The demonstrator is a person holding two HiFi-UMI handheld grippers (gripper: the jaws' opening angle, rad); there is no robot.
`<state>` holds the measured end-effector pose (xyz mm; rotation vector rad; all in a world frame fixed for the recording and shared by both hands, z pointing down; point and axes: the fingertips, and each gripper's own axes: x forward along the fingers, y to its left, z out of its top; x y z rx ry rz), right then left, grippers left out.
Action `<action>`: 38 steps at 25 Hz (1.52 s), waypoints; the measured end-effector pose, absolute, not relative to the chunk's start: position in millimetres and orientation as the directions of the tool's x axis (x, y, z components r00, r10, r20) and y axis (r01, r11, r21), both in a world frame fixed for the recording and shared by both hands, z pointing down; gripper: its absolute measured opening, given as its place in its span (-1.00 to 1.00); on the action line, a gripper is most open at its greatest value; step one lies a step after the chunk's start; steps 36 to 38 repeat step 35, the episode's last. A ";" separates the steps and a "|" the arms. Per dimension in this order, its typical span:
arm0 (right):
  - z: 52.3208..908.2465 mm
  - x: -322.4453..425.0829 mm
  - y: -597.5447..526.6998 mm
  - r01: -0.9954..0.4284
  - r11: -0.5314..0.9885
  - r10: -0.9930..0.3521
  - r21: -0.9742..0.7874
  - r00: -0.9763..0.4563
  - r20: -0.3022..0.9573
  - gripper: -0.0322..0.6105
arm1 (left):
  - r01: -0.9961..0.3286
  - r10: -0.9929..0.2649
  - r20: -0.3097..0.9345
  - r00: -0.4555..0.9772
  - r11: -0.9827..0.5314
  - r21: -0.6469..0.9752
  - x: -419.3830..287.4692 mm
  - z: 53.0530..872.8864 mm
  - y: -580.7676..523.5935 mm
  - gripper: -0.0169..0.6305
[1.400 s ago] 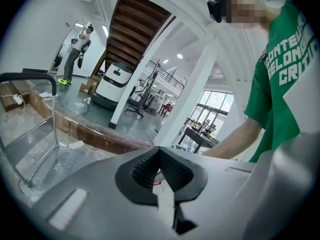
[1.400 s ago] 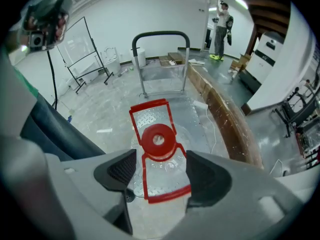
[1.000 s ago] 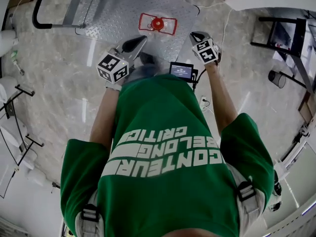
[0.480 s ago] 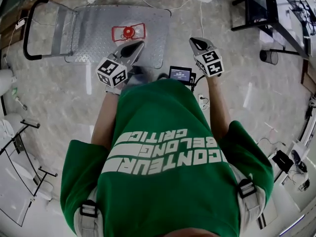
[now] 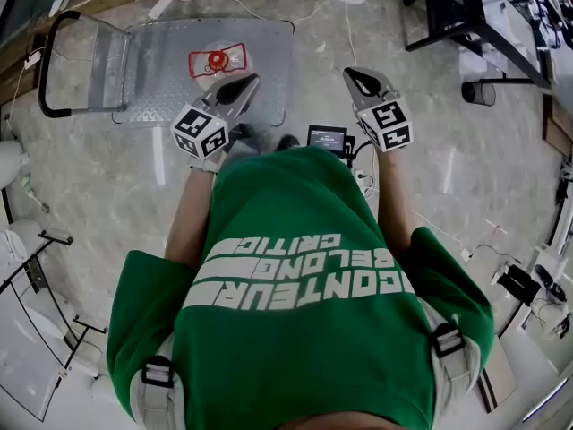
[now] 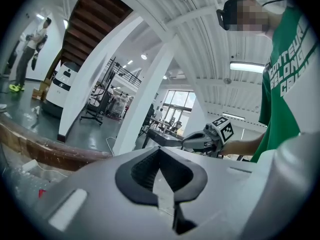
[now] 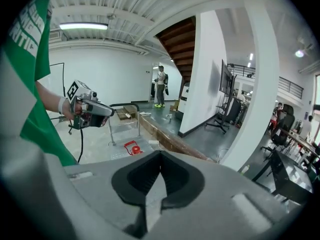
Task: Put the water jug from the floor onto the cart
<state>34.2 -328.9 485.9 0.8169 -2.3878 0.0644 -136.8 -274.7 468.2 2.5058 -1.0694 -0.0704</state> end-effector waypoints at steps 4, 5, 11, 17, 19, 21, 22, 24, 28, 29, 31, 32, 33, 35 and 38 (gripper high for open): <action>488.6 37.8 -323.2 -0.558 0.818 -0.530 0.139 -0.637 0.560 -0.92 | -0.686 -0.704 0.124 0.700 -0.612 0.393 -129.6 470.3 -269.5 -0.92; 489.3 38.1 -322.7 -0.555 0.820 -0.527 0.138 -0.640 0.559 -0.92 | -0.687 -0.704 0.127 0.699 -0.611 0.393 -128.0 471.1 -268.4 -0.92; 499.6 39.6 -314.8 -0.541 0.831 -0.514 0.129 -0.660 0.548 -0.92 | -0.702 -0.715 0.139 0.685 -0.596 0.389 -121.2 482.3 -258.5 -0.92; 516.0 48.1 -305.5 -0.535 0.839 -0.491 0.099 -0.667 0.561 -0.92 | -0.705 -0.713 0.161 0.682 -0.582 0.405 -109.9 495.1 -250.7 -0.92; 517.6 45.2 -309.0 -0.532 0.841 -0.488 0.097 -0.669 0.561 -0.92 | -0.707 -0.715 0.163 0.680 -0.580 0.404 -111.4 496.5 -253.9 -0.92; 519.2 41.8 -311.3 -0.526 0.845 -0.484 0.098 -0.673 0.559 -0.92 | -0.709 -0.716 0.165 0.678 -0.578 0.404 -112.8 498.6 -256.1 -0.92; 520.2 40.7 -311.8 -0.524 0.846 -0.482 0.097 -0.676 0.557 -0.92 | -0.710 -0.717 0.166 0.677 -0.577 0.405 -112.9 499.9 -256.5 -0.92; 522.4 39.8 -312.5 -0.520 0.849 -0.480 0.097 -0.681 0.553 -0.92 | -0.712 -0.718 0.169 0.675 -0.574 0.404 -112.1 502.7 -256.5 -0.92; 525.8 38.8 -312.0 -0.519 0.850 -0.476 0.091 -0.683 0.555 -0.92 | -0.712 -0.715 0.174 0.677 -0.575 0.403 -111.1 505.1 -256.7 -0.92; 526.3 38.2 -312.1 -0.517 0.851 -0.474 0.091 -0.682 0.557 -0.92 | -0.711 -0.714 0.174 0.678 -0.576 0.404 -111.3 505.3 -257.1 -0.92; 526.9 34.8 -311.5 -0.513 0.854 -0.469 0.088 -0.683 0.561 -0.92 | -0.710 -0.714 0.176 0.678 -0.573 0.410 -113.2 506.1 -256.8 -0.92; 526.9 32.2 -310.4 -0.511 0.856 -0.464 0.084 -0.684 0.563 -0.92 | -0.710 -0.714 0.178 0.677 -0.571 0.413 -114.7 506.7 -255.7 -0.92; 526.6 29.0 -308.9 -0.508 0.858 -0.458 0.079 -0.686 0.565 -0.92 | -0.710 -0.714 0.181 0.676 -0.567 0.417 -116.6 507.2 -254.1 -0.92; 525.8 22.2 -305.5 -0.502 0.862 -0.446 0.067 -0.691 0.568 -0.92 | -0.712 -0.716 0.187 0.673 -0.560 0.423 -120.6 508.4 -250.7 -0.92; 525.8 22.2 -305.5 -0.502 0.862 -0.446 0.067 -0.691 0.568 -0.92 | -0.712 -0.716 0.187 0.673 -0.560 0.423 -120.6 508.4 -250.7 -0.92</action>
